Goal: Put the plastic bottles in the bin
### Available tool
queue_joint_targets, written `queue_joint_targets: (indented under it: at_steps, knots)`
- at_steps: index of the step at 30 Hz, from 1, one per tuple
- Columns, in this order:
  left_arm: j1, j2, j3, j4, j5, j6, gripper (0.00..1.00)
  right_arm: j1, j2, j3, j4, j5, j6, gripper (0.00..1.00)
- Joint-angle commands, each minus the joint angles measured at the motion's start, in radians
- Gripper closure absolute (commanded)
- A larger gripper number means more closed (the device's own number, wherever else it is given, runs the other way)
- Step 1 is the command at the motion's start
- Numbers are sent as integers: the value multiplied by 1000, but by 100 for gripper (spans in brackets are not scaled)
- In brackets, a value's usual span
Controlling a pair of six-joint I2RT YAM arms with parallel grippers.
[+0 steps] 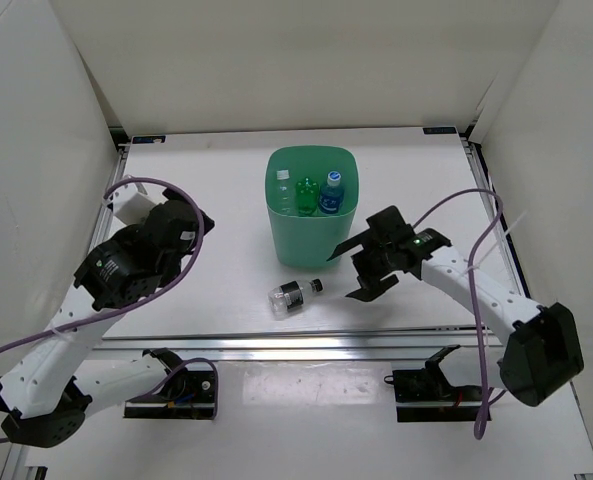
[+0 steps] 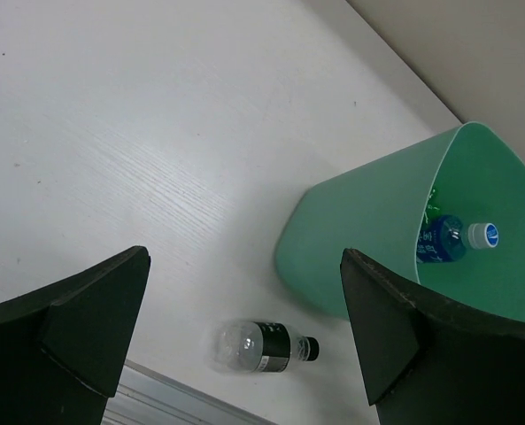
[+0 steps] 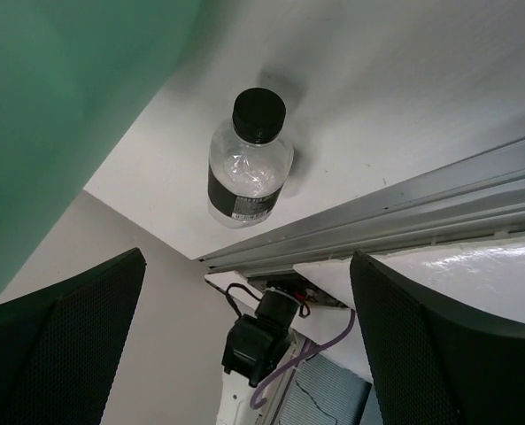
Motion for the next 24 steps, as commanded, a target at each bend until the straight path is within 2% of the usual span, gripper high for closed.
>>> queue_joint_targets:
  at_steps: [1, 17, 24]
  knots:
    - [2, -12, 4, -53, -19, -56, 0, 37, 39, 43, 80, 21, 54, 0]
    - [2, -70, -65, -102, 27, -115, 0, 122, 329, 112, 212, -9, 8, 1]
    - [2, -89, -74, -131, 36, -124, 0, 122, 380, 121, 224, -29, 8, 4]
